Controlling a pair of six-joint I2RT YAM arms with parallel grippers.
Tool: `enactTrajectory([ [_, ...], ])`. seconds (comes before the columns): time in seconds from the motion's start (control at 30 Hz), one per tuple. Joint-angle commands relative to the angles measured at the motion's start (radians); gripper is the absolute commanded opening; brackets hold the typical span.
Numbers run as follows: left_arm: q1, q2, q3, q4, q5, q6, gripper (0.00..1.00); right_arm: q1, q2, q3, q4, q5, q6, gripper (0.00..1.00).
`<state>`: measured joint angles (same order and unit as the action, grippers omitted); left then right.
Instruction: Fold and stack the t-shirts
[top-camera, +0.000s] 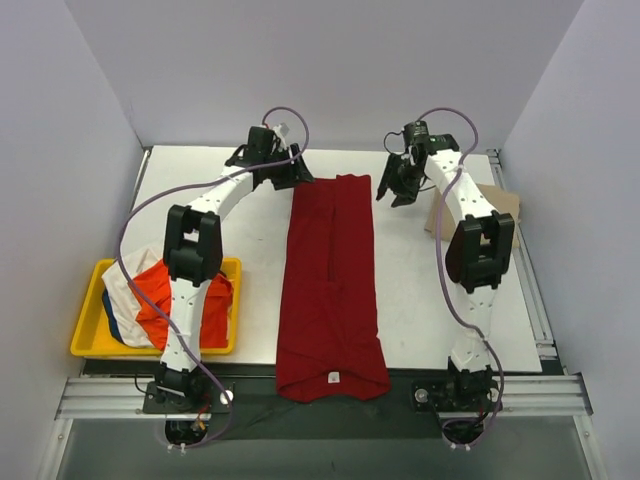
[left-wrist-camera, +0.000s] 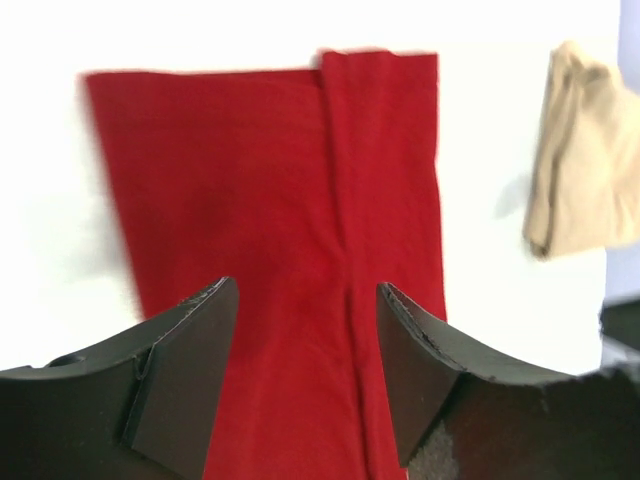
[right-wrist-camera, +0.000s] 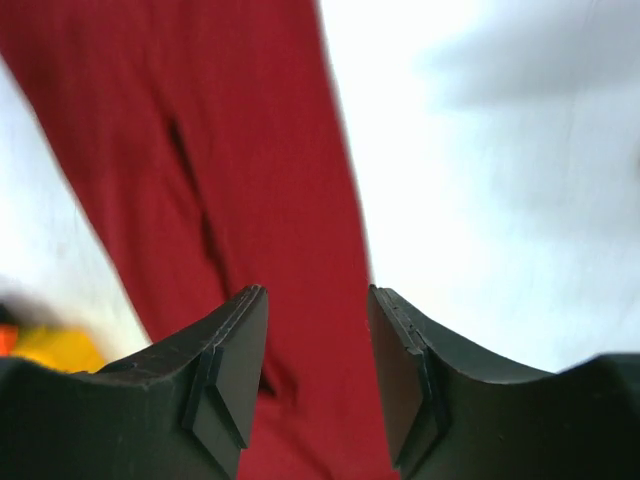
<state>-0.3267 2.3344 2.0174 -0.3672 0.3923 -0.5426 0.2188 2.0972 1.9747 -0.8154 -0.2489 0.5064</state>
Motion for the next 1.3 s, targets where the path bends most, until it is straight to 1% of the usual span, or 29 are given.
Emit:
enactTrajectory([
  [0.0,0.012,0.031,0.075,0.060,-0.072,-0.019,0.67,-0.039,0.121,0.122,0.039,0.023,-0.051,0.45],
  [0.07,0.011,0.068,0.107,0.065,-0.089,-0.019,0.67,-0.052,0.177,0.144,0.134,0.020,-0.048,0.45],
  [0.17,0.011,0.097,0.115,0.100,-0.122,-0.030,0.67,-0.068,0.231,0.154,0.244,-0.018,-0.017,0.44],
  [0.47,0.032,0.123,0.132,0.181,-0.216,-0.057,0.67,-0.076,0.336,0.179,0.441,-0.055,0.046,0.45],
  [0.6,0.046,0.167,0.165,0.195,-0.181,-0.115,0.68,-0.082,0.398,0.236,0.467,-0.052,0.102,0.46],
  [0.8,0.052,0.229,0.219,0.186,-0.165,-0.170,0.67,-0.082,0.483,0.323,0.475,-0.043,0.164,0.49],
  [1.1,0.058,0.296,0.280,0.180,-0.150,-0.220,0.68,-0.079,0.543,0.369,0.507,-0.049,0.233,0.50],
  [1.27,0.061,0.316,0.285,0.175,-0.141,-0.230,0.67,-0.067,0.564,0.388,0.527,-0.066,0.254,0.49],
])
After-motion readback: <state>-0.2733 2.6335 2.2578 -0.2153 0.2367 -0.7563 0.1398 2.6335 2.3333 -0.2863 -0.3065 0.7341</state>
